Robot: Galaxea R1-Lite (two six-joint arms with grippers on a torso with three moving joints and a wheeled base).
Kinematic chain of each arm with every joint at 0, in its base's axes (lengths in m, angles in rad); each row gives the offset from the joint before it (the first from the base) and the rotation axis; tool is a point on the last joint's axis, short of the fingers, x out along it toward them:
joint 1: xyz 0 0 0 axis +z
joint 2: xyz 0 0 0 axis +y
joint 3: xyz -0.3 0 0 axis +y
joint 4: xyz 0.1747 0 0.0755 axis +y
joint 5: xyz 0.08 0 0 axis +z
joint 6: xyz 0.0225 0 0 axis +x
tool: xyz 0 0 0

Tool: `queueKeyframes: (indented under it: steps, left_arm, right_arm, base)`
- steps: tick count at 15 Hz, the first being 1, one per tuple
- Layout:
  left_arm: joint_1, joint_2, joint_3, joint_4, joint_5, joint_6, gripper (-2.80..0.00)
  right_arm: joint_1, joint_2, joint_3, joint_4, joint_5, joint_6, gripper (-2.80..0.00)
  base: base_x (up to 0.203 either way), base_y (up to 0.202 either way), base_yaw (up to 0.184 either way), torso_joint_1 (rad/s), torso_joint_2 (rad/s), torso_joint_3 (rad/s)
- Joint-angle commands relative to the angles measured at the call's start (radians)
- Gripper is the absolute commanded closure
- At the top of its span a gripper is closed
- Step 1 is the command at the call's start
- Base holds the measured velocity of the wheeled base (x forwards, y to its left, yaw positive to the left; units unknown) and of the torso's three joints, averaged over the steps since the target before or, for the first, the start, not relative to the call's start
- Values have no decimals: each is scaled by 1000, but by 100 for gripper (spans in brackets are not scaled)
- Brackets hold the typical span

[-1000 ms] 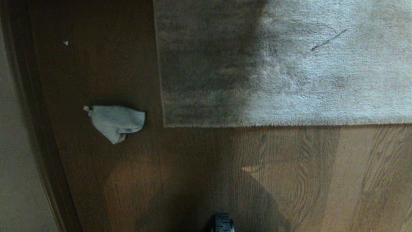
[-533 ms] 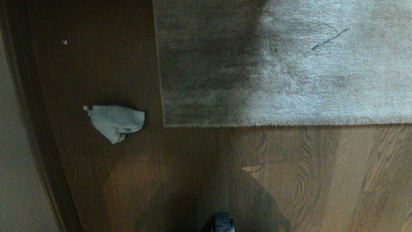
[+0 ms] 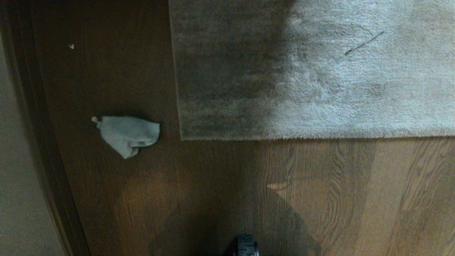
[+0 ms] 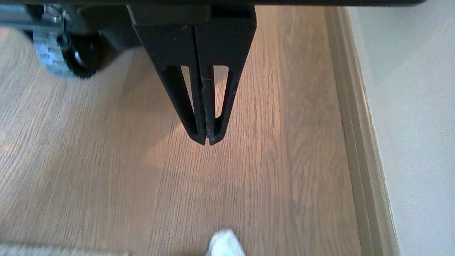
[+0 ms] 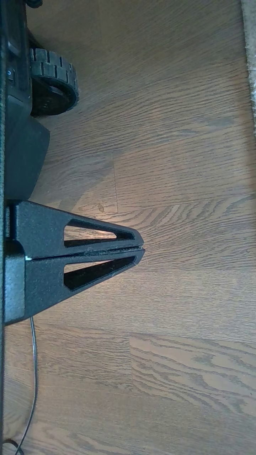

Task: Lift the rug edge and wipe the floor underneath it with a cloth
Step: Pick up the rag

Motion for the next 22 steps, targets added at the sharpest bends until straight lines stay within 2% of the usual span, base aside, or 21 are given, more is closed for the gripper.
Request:
queueKeyframes:
  steps: [1, 3, 9, 11, 15, 16, 22]
  left_arm:
    - [0, 4, -23, 60, -3, 8, 0]
    - [0, 41, -38, 58, -27, 37, 0]
    - [-2, 351, -166, 55, -214, 27, 0]
    - [-3, 445, -180, 34, -240, 10, 0]
    - [-9, 606, -158, -110, -253, 0, 0]
    - [-21, 628, -152, -127, -267, -10, -280]
    - [-32, 715, -149, -131, -311, -48, -280]
  right_arm:
    - [0, 0, 0, -1, -1, 1, 0]
    - [0, 0, 0, 1, -1, 1, 0]
    - [0, 0, 0, -1, -1, 1, 0]
    - [0, 0, 0, -1, -1, 1, 0]
    - [0, 0, 0, -1, -1, 1, 0]
    - [0, 0, 0, -1, -1, 1, 0]
    - [0, 0, 0, -1, -1, 1, 0]
  base:
    - [0, 0, 0, 0, 0, 0]
    - [0, 0, 0, 0, 0, 0]
    - [0, 0, 0, 0, 0, 0]
    - [0, 0, 0, 0, 0, 0]
    - [0, 0, 0, 0, 0, 0]
    - [0, 0, 0, 0, 0, 0]
    - [0, 0, 0, 0, 0, 0]
